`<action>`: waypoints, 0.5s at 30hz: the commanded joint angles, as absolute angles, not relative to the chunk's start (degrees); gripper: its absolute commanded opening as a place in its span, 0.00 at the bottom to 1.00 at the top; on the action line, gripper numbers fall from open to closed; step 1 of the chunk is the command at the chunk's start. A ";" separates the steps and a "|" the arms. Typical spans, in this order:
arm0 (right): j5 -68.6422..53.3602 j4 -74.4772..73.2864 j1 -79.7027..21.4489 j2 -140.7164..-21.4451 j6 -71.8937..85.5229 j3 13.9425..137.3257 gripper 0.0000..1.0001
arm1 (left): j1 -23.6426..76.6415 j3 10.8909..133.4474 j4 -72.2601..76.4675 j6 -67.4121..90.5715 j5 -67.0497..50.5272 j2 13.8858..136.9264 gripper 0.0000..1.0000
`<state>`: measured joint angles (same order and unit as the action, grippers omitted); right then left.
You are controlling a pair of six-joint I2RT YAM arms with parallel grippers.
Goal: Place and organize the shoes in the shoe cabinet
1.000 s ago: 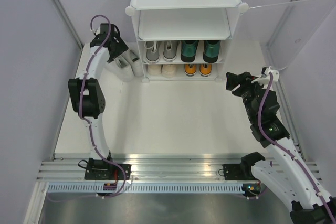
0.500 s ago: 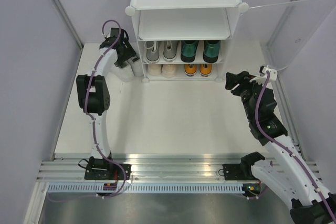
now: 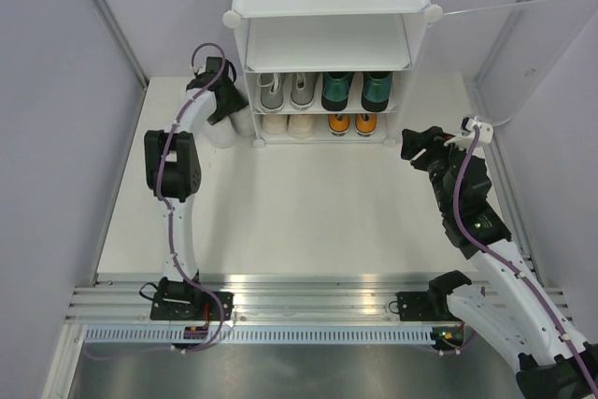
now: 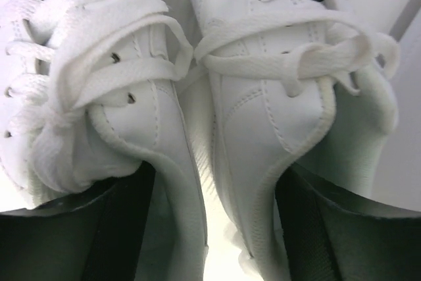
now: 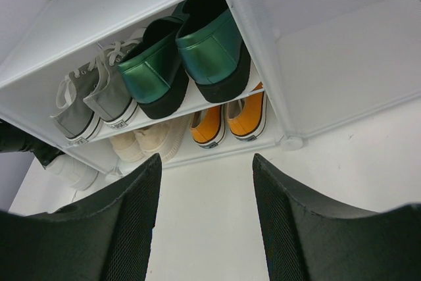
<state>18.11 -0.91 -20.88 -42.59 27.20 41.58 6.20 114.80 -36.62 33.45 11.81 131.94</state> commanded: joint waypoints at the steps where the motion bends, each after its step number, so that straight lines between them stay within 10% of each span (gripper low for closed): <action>1: 18.90 0.17 -20.92 -42.89 26.81 41.75 0.62 | 5.89 114.87 -39.28 31.03 14.23 133.51 0.73; 15: 16.70 0.09 -20.92 -41.57 27.60 41.75 0.62 | 0.18 97.93 -40.69 33.22 10.99 119.65 0.09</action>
